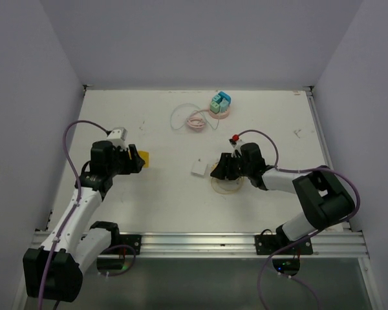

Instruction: Pull the plug off the socket

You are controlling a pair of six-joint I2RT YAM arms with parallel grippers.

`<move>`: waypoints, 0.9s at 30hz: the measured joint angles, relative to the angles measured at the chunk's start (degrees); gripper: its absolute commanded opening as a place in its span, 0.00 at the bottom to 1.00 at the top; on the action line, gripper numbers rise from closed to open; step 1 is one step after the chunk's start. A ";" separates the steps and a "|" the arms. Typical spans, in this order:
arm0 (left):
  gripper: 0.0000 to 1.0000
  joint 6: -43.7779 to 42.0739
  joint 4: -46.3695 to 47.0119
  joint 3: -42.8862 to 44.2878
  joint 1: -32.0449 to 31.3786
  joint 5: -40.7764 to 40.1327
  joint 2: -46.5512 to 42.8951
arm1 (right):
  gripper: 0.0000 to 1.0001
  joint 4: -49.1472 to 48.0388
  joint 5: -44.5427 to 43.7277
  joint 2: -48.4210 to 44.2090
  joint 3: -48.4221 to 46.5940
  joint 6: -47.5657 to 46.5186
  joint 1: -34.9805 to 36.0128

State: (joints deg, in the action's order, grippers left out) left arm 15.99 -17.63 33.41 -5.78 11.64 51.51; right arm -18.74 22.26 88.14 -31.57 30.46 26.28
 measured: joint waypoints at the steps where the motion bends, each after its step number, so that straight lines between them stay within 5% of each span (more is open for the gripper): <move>1: 0.00 -0.11 0.00 0.00 0.00 -0.35 0.15 | 0.58 0.31 -0.11 -0.02 0.00 -0.07 0.00; 17: 0.00 -0.09 -1.20 0.85 0.00 -5.73 6.19 | 0.80 18.49 -7.72 -19.02 -4.94 -5.95 0.00; 27: 0.00 1.55 -5.05 14.36 0.02 -13.33 21.94 | 0.91 25.16 -8.26 -25.94 -9.70 -10.27 0.00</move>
State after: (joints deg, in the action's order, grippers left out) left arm 17.54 -22.68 47.77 -5.76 -1.69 73.45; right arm 6.42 14.00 62.19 -41.28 20.18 26.28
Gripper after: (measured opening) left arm 0.632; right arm 0.886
